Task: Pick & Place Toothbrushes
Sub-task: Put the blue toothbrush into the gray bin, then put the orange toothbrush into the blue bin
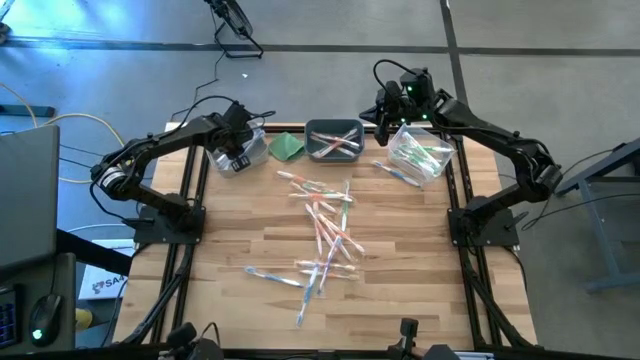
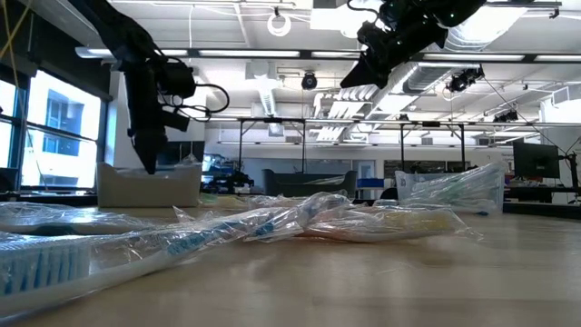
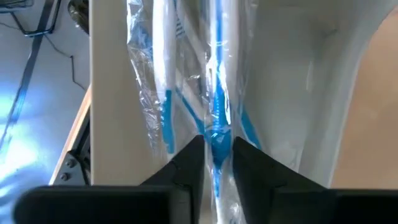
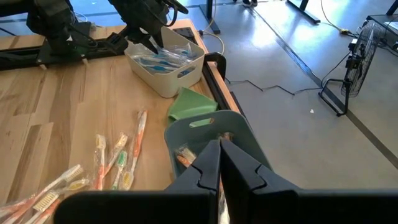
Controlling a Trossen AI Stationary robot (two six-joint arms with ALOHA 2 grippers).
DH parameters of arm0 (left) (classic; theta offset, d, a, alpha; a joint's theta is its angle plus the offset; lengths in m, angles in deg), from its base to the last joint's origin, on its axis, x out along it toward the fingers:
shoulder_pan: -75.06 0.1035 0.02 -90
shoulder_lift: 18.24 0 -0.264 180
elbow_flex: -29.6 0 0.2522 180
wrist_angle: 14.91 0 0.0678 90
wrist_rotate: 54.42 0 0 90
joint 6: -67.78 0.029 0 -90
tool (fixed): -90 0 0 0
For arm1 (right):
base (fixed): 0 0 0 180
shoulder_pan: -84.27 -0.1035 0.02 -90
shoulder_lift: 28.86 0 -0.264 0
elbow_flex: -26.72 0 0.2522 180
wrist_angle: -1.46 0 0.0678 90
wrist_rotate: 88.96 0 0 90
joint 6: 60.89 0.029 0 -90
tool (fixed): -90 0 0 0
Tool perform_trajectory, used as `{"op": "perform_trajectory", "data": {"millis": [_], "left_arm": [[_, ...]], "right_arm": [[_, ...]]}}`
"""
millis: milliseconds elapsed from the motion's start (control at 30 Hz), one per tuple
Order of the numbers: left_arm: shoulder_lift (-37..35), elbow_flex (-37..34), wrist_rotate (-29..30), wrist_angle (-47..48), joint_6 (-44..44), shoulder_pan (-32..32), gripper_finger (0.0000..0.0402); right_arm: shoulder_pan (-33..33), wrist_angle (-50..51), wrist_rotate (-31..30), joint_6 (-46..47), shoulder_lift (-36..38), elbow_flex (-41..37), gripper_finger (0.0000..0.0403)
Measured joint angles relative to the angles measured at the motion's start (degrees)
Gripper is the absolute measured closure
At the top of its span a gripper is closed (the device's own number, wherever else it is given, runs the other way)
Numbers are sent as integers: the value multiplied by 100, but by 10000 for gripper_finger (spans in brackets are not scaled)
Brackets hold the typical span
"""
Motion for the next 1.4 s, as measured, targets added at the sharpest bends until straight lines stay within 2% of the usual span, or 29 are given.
{"op": "perform_trajectory", "data": {"millis": [233, 500, 633, 800, 967, 1167, 1400], "left_arm": [[0, 0, 158, 0, -42, 0, 264], [0, 92, 157, 159, -191, -2, 252], [0, 525, 134, 448, -372, -2, 252], [-7, 1439, 40, 1025, -814, -58, 252], [-82, 2007, -460, 974, -1260, -301, 252], [-145, 2048, -1772, 459, -1262, -612, 252], [-148, 2048, -1853, 346, -1261, -1300, 279]], "right_arm": [[0, 0, 0, 0, 0, 0, 399], [0, 0, 0, 0, 0, 0, 398], [0, 0, 0, 0, 0, 0, 399], [1, 0, 0, 0, 0, 0, 398], [2, 0, 0, 0, 0, 0, 398], [0, 0, -2, 2, 0, 0, 398], [0, -2, 0, -9, 0, 0, 398]]}}
